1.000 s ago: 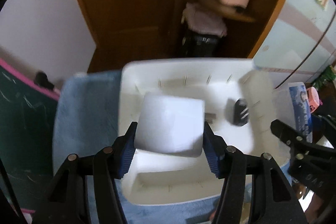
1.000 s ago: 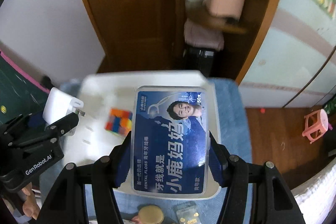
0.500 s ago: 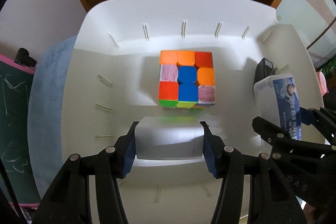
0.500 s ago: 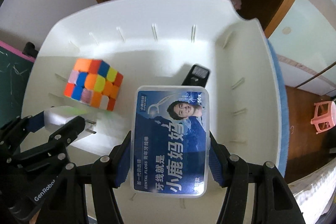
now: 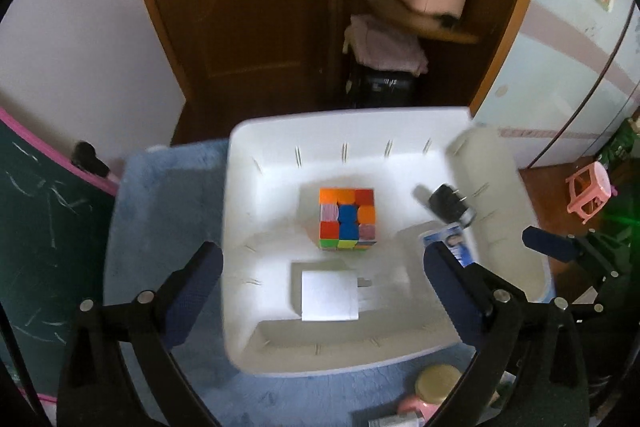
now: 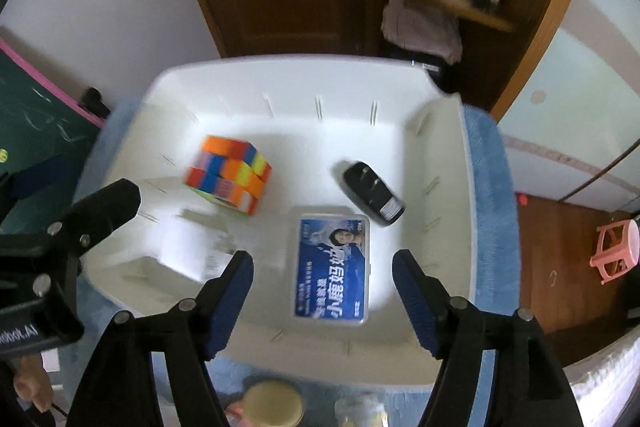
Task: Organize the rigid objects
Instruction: 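Carry the white charger and floss box into the bin and release both, then move both tools back toward the remaining items on the table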
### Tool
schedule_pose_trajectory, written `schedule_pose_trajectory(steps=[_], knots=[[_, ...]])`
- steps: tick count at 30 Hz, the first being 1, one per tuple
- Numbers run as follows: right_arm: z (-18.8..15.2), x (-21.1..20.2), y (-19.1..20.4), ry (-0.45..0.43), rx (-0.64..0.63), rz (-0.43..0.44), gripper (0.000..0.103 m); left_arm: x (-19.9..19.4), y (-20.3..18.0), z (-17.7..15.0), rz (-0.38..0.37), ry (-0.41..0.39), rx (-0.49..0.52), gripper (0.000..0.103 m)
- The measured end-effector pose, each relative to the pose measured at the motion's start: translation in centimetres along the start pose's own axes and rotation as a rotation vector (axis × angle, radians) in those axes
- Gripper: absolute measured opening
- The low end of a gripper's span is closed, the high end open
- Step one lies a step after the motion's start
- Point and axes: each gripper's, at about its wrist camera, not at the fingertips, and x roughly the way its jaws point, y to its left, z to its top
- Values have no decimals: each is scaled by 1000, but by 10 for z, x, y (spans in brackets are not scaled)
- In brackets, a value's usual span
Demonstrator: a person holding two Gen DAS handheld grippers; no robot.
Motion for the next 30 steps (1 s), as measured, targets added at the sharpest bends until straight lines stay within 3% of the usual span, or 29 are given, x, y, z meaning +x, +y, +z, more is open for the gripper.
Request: schedule_pose_trajectory(steps=[6,16,20,30], knots=[[-13,-71,10,-87,37,2,73,-58,2,-2,-20,-82,18,102],[-46,-167,40,-197,80,-14,73,-124,20,-27,-44,-129,56,102],[-69,-190,52,-223,91,-26,78,-137,27,-43,-68,-114,73,102],[-131,-207,80,-210,114,-65,78,-152,35,-81,-102,-110,144,102]])
